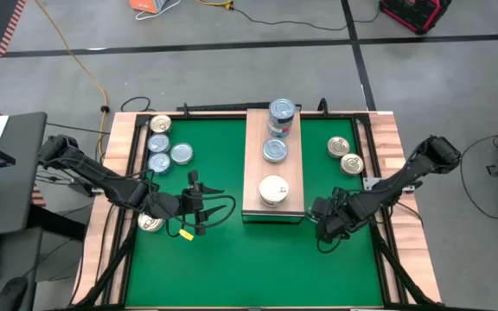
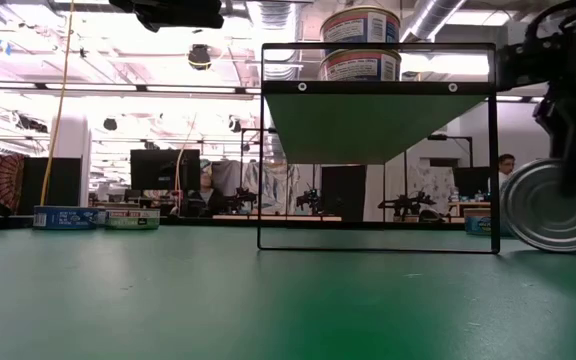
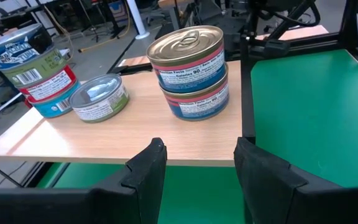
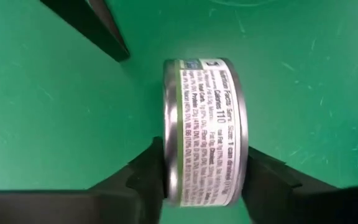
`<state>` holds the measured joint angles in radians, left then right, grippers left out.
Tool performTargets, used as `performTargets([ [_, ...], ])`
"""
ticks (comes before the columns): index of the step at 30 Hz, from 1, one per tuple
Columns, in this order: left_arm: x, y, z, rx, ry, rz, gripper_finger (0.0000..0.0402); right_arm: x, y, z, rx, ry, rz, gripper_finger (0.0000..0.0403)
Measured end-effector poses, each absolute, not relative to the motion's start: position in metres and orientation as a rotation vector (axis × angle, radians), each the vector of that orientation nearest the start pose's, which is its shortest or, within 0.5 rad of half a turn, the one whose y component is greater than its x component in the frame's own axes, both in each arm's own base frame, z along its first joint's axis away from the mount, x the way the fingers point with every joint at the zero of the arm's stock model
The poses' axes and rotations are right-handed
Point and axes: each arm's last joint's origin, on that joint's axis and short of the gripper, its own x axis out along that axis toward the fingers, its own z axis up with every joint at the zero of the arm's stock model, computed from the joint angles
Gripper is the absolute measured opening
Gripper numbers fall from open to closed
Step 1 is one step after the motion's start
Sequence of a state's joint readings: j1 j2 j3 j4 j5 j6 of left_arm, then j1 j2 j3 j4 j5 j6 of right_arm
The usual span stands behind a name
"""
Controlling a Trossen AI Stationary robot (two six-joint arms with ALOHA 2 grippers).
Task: Stack canned seafood by type on shelf
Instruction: Stack the green tuna can on top of the green tuna can on the shelf
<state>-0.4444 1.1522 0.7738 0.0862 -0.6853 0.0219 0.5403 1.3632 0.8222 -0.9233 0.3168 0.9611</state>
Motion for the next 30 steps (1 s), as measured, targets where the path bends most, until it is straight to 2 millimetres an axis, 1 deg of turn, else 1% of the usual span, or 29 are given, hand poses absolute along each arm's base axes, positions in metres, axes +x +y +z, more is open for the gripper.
performTargets([
  [3, 0.233, -0.090, 0.284, 0.179, 0.250, 0.237, 0.0180, 0.188, 0.107, 0.190, 0.196, 1.240, -0.431, 0.0166],
  [8, 0.232, -0.091, 0.283, 0.187, 0.258, 0.234, 0.0180, 0.186, 0.110, 0.190, 0.191, 1.221, -0.431, 0.0164],
  [11, 0.231, -0.093, 0.283, 0.191, 0.257, 0.225, 0.0180, 0.182, 0.110, 0.195, 0.183, 1.244, -0.455, 0.0164],
  [13, 0.231, -0.095, 0.283, 0.192, 0.257, 0.217, 0.0180, 0.179, 0.108, 0.204, 0.169, 1.266, -0.488, 0.0164],
  [16, 0.230, -0.096, 0.283, 0.193, 0.256, 0.210, 0.0180, 0.174, 0.106, 0.223, 0.131, 1.275, -0.556, 0.0166],
  [20, 0.230, -0.096, 0.283, 0.194, 0.256, 0.211, 0.0180, 0.170, 0.101, 0.250, 0.055, 1.250, -0.658, 0.0168],
  [23, 0.230, -0.096, 0.283, 0.201, 0.257, 0.214, 0.0180, 0.169, 0.098, 0.266, 0.000, 1.211, -0.705, 0.0168],
  [27, 0.230, -0.096, 0.283, 0.205, 0.257, 0.214, 0.0180, 0.169, 0.094, 0.281, -0.099, 1.149, -0.747, 0.0168],
  [30, 0.230, -0.095, 0.284, 0.222, 0.257, 0.223, 0.0180, 0.173, 0.091, 0.289, -0.201, 1.068, -0.743, 0.0168],
])
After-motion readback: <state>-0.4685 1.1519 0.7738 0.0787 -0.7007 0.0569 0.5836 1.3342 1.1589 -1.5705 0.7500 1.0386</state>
